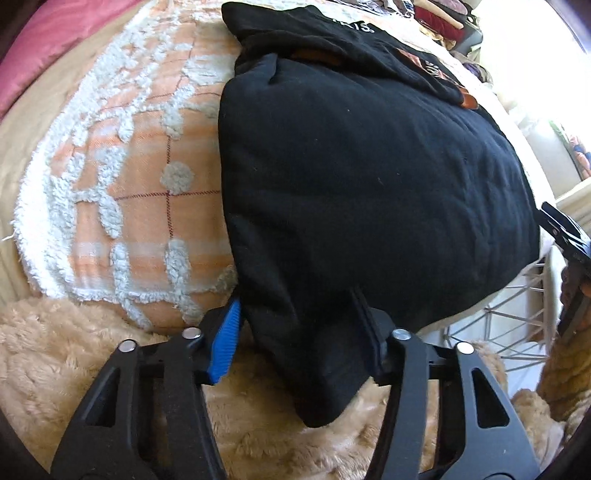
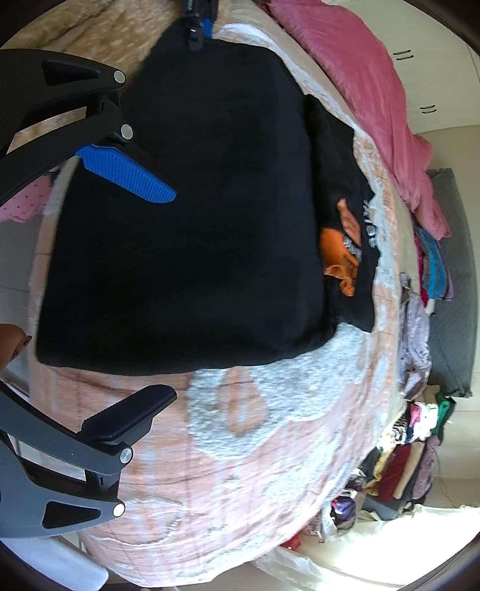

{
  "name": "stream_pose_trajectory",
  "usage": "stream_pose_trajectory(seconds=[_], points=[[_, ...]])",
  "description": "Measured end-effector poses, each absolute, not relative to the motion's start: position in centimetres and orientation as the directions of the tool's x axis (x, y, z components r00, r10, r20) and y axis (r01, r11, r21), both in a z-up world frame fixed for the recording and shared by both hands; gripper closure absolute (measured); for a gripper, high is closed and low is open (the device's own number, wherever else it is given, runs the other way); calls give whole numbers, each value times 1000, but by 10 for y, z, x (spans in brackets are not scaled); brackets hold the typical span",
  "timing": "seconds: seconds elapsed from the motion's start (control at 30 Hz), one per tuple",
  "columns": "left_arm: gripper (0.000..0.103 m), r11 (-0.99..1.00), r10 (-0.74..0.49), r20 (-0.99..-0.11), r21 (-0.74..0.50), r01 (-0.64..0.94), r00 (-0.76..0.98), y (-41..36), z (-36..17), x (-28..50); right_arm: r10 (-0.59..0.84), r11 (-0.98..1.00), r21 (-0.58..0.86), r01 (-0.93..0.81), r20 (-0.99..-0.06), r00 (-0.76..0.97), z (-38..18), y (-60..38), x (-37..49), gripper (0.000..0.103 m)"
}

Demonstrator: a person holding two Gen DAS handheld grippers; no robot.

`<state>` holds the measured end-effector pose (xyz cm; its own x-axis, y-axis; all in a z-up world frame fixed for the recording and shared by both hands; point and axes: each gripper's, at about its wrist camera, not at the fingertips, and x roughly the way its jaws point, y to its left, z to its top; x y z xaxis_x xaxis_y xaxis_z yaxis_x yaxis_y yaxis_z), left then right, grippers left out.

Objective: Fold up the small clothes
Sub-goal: 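Close the left tool on the hem while the right tool grasps the hem, then lift the hem with both tools and fold it over toward the collar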

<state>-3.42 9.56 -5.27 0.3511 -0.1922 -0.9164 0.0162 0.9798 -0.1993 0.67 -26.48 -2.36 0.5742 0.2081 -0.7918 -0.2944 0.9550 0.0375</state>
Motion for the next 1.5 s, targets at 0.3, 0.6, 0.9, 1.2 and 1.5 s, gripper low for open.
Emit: stream_pose_trajectory(seconds=[0.3, 0.6, 0.9, 1.2, 1.5], points=[[69, 976, -208, -909, -215, 22, 362, 100, -52, -34, 266, 942, 131, -308, -851, 452, -38, -290, -7, 6], [70, 977, -206, -912, -210, 26, 354, 102, -53, -35, 277, 928, 136, -347, -874, 400, -47, -294, -17, 77], [98, 961, -260, -885, -276, 15, 386, 107, -38, -32, 399, 897, 231, -378, -792, 463, -20, -298, -16, 95], [99, 934, -314, -818, -357, 2, 482, 123, 1, -30, 521, 852, 329, -408, -610, 597, 35, -310, 2, 96], [99, 909, -328, -733, -416, -11, 596, 137, 44, -16, 515, 856, 322, -404, -454, 727, 88, -324, 21, 103]])
